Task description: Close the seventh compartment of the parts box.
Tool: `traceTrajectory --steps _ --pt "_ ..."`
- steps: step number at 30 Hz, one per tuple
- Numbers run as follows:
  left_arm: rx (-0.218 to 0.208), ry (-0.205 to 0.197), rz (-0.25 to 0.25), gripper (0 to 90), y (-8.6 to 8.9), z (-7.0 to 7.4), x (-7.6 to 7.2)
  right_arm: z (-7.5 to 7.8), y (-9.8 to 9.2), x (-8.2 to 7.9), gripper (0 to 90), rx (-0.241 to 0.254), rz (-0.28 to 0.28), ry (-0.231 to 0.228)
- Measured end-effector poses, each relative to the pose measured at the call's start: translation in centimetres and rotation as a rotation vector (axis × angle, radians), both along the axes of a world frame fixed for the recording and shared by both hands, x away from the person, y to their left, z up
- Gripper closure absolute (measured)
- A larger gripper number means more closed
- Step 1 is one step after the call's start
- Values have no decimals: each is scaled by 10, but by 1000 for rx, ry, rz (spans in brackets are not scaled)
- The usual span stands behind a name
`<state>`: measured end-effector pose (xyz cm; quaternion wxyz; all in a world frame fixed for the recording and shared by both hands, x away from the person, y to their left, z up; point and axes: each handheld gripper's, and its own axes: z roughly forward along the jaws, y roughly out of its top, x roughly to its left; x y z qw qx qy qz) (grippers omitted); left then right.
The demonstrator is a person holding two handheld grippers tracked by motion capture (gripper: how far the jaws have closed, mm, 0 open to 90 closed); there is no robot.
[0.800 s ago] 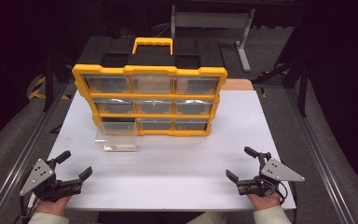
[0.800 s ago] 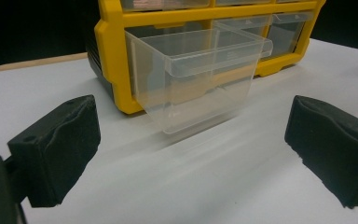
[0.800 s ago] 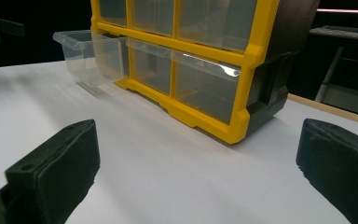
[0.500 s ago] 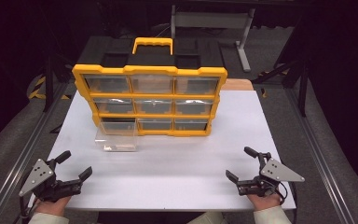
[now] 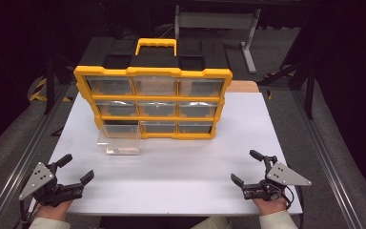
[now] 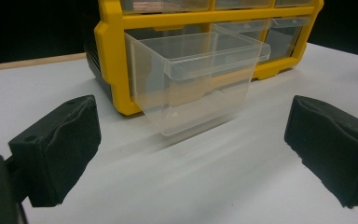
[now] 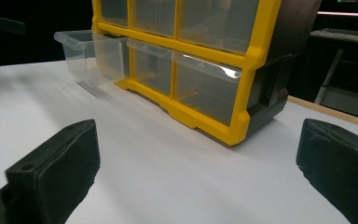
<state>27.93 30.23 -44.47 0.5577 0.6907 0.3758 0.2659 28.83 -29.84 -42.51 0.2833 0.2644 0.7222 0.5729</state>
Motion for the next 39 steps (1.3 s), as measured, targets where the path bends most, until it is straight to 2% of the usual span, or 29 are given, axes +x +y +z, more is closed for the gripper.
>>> traceTrajectory --steps 5,10,21,29,35,39 --pt "1 -6 -29 42 -3 2 1 0 1 0 4 -3 4 5" --pt "-23 -18 -53 43 -10 9 5 -1 2 1 4 -8 6 13" --pt "-29 -18 -107 53 -31 20 19 -2 4 2 4 -14 11 17" --pt "-46 -16 -148 54 -49 28 34 -3 3 2 4 -17 11 22" --pt "-47 -14 -164 62 -56 32 39 -3 3 2 5 -18 12 23" --pt "-66 -20 -235 133 -56 34 43 -3 3 2 6 -16 14 26"
